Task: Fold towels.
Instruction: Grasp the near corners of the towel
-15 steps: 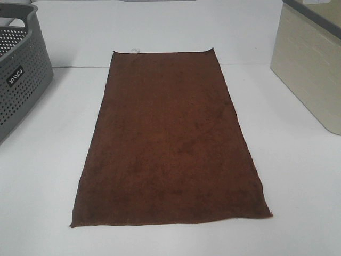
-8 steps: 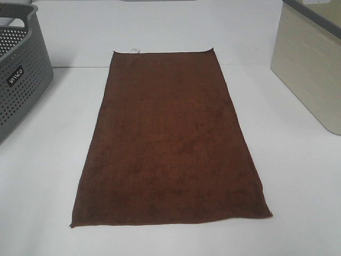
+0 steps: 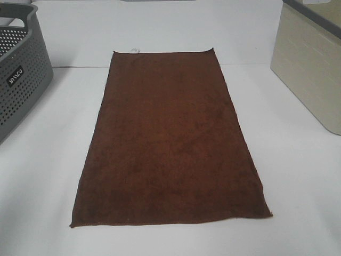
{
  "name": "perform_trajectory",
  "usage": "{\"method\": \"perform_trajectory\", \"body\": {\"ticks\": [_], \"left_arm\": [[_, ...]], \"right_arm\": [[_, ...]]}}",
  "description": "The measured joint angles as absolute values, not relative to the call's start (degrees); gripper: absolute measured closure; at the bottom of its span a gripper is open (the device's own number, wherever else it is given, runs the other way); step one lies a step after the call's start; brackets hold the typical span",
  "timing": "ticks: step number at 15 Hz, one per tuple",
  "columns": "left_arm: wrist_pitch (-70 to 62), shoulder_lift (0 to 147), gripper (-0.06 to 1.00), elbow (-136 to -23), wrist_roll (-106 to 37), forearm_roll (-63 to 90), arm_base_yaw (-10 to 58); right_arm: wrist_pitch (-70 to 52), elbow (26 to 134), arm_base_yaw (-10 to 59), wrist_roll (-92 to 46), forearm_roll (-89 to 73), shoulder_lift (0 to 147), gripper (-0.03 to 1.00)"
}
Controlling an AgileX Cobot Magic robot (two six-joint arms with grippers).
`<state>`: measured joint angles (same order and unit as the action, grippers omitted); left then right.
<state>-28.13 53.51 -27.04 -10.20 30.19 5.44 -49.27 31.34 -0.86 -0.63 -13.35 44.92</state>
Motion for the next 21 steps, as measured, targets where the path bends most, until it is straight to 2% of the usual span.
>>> {"method": "perform_trajectory", "body": {"ticks": [6,10,14,17,21], "left_arm": [[-28.02,85.66,0.37,-30.48,-36.33,58.38,5.44],[-29.79,99.87,0.32,-33.46,-53.00,76.38,5.44],[-33.06,109.09,0.30,-36.78,-62.57,84.97,5.44],[-38.79,113.16,0.30,-38.67,-67.61,88.35,5.44],[-40.11,114.48,0.31,-39.42,-70.87,89.67,8.25]], "right_arm": [[-36.61,31.40,-0.86,-15.99,-25.50,73.05,0.20],[-29.56,31.46,-0.86,-22.92,-32.89,86.00,0.20],[-24.87,32.26,-0.86,-32.09,-41.60,94.94,0.20],[-27.16,35.52,-0.92,-40.16,-50.31,99.92,0.21],[-30.02,36.27,-0.92,-46.98,-57.75,102.44,0.25]]}}
